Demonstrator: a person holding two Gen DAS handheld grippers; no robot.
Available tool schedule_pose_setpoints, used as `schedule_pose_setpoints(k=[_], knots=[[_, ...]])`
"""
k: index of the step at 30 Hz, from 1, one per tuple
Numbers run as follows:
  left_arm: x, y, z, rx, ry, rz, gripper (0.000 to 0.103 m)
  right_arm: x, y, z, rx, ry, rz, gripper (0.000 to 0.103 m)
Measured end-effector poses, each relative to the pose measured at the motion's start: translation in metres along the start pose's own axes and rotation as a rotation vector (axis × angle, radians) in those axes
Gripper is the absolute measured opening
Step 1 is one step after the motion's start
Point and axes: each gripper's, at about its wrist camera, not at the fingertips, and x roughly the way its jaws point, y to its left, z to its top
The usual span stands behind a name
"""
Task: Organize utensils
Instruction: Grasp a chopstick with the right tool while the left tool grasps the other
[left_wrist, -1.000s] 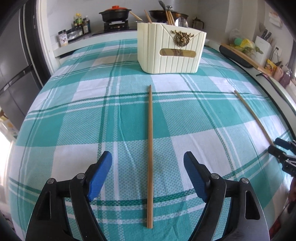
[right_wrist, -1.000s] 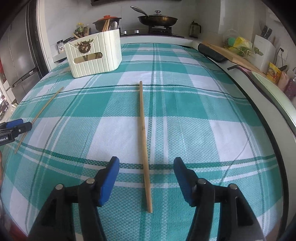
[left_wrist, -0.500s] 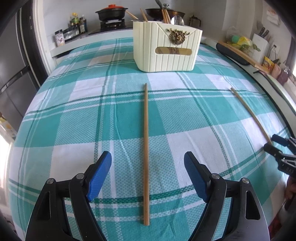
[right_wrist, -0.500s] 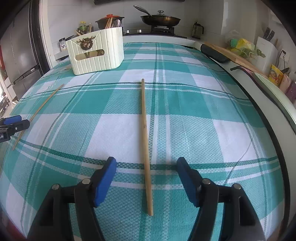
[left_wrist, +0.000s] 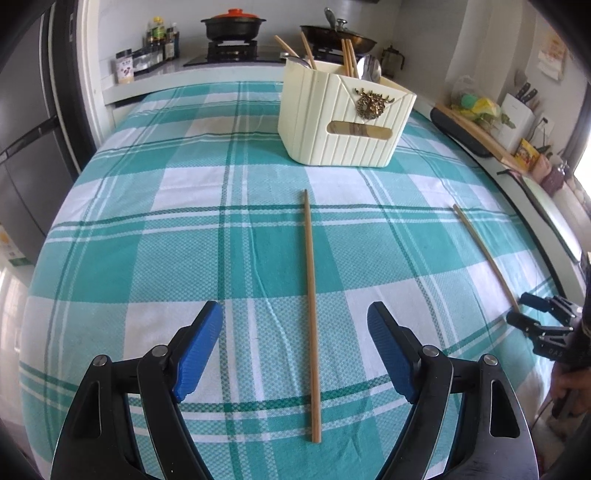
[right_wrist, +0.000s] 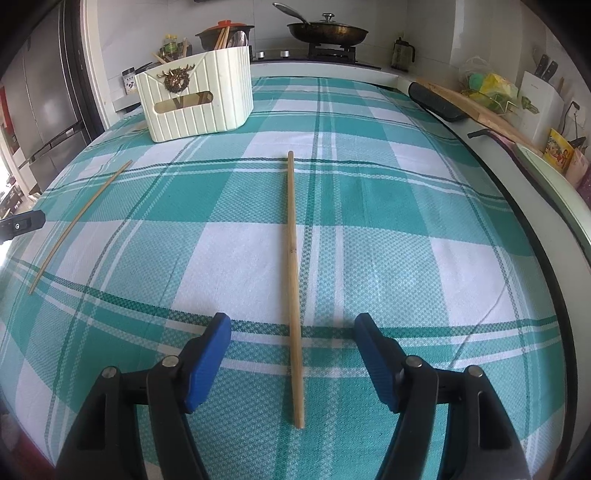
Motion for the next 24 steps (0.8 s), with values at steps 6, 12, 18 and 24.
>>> schedule_pose_setpoints(k=[6, 12, 18, 24], knots=[[0.007, 0.023, 0.015, -0.048, 0.076, -0.088, 0.083, -0.008, -0.033, 0.015, 0.075, 0.053, 0.093, 0.071], [0.041, 0.005, 0.031, 0.034, 0.137, -0.086, 0.083, 0.01, -0.045, 0.05, 0.095, 0.132, 0.13, 0.071], [0.086, -0.015, 0.058, 0.174, 0.171, 0.064, 0.078, 0.05, -0.016, 0.107, -0.004, 0.188, 0.101, 0.07], [0.096, -0.017, 0.07, 0.192, 0.162, 0.077, 0.012, 0.091, 0.012, 0.146, -0.098, 0.163, -0.02, 0.028]])
